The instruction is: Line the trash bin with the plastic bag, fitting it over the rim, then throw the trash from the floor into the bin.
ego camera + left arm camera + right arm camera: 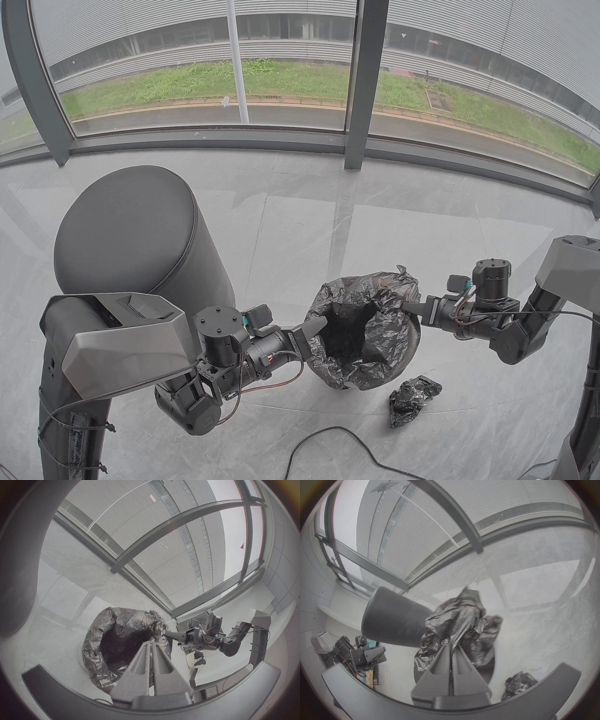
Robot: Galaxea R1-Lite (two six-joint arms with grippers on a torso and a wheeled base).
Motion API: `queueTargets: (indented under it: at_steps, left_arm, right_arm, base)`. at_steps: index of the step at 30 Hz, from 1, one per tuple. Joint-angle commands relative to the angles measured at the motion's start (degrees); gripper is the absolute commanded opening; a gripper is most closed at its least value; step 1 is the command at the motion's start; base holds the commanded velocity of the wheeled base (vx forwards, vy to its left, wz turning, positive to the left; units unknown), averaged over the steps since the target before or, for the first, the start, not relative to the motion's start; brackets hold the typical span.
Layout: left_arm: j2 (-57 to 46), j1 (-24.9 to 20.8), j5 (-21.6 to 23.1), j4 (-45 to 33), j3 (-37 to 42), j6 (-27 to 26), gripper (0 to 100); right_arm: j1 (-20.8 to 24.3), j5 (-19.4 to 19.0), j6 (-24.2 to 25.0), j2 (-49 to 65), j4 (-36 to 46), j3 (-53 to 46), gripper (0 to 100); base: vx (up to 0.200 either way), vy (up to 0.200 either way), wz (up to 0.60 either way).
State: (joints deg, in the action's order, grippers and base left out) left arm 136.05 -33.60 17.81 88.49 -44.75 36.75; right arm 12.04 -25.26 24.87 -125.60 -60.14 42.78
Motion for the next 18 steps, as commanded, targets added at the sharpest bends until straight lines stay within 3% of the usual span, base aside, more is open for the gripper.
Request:
queueTargets:
  at_steps: [1,8,11,12,15,16,18]
  left_arm:
    - [2.03,-1.65,-0.06,0.01,-0.34,-0.02,0]
    - [3.08,-2.35,-0.06,-0.07,-0.34,-0.19,0]
    - [3.08,-2.35,-0.14,0.01,-0.25,-0.19,0]
    - [3.17,-2.44,-0.14,0.01,-0.25,-0.19,0]
    - [3.17,-2.44,-0.14,0.01,-0.25,-0.19,0]
    - [3.17,-2.53,-0.14,0.01,-0.25,-0.19,0]
    - [3.26,-2.61,-0.23,0.01,-0.16,-0.19,0]
  right_arm:
    - [-5.36,-1.2,-0.44,-1.05,-2.79,-3.4,0]
    - [-5.63,-0.93,-2.81,-1.67,-3.32,-5.42,0]
    - [-6.16,-0.76,-7.03,-2.54,-3.32,-5.25,0]
    - [-7.3,-0.76,-12.04,-4.04,-3.32,-4.98,0]
    - [-7.74,-0.67,-16.34,-5.88,-3.32,-4.63,0]
    - [-7.74,-0.67,-20.74,-7.99,-3.41,-3.31,0]
    - [-8.0,-0.49,-24.08,-9.58,-3.41,-2.08,0]
  base:
    - [0.0,0.0,0.0]
    - [0.0,0.0,0.0]
    - [0.0,0.0,0.0]
    - [0.0,0.0,0.0]
    - [0.0,0.0,0.0]
    - [0.0,0.0,0.0]
    - [0.0,0.0,0.0]
